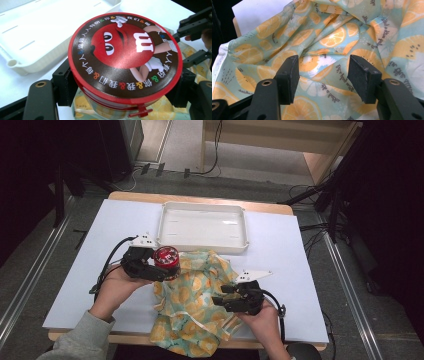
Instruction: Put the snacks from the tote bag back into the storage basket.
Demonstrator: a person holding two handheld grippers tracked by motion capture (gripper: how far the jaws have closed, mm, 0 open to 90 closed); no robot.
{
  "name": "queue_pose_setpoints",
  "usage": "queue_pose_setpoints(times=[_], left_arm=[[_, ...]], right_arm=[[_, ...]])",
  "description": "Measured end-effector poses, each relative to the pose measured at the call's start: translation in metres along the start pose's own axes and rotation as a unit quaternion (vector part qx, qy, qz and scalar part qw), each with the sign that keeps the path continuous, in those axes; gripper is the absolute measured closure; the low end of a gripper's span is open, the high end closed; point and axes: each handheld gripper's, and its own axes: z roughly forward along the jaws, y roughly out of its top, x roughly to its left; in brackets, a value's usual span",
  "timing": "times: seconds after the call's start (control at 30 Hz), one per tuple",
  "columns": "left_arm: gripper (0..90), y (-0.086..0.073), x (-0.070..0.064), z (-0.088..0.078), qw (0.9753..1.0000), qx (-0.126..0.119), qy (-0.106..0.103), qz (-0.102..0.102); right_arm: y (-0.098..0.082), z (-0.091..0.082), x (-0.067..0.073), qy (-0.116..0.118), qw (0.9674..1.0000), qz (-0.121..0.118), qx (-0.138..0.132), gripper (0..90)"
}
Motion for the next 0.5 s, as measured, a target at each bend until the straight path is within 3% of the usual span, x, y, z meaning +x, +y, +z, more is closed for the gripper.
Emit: queue_pose_setpoints(times=[0.4, 0.5], left_arm=[[25.7, 0.021, 0.017, 0.008, 0.9998, 0.005, 0.021, -0.002], [25.7, 0.024, 0.023, 0.01, 0.9997, 0.004, 0.017, -0.016]], right_arm=[[0.001, 0.003, 0.002, 0.006, 1.0, -0.001, 0.005, 43.2], [0.001, 0.003, 0.002, 0.007, 1.0, 0.0, 0.006, 42.9]])
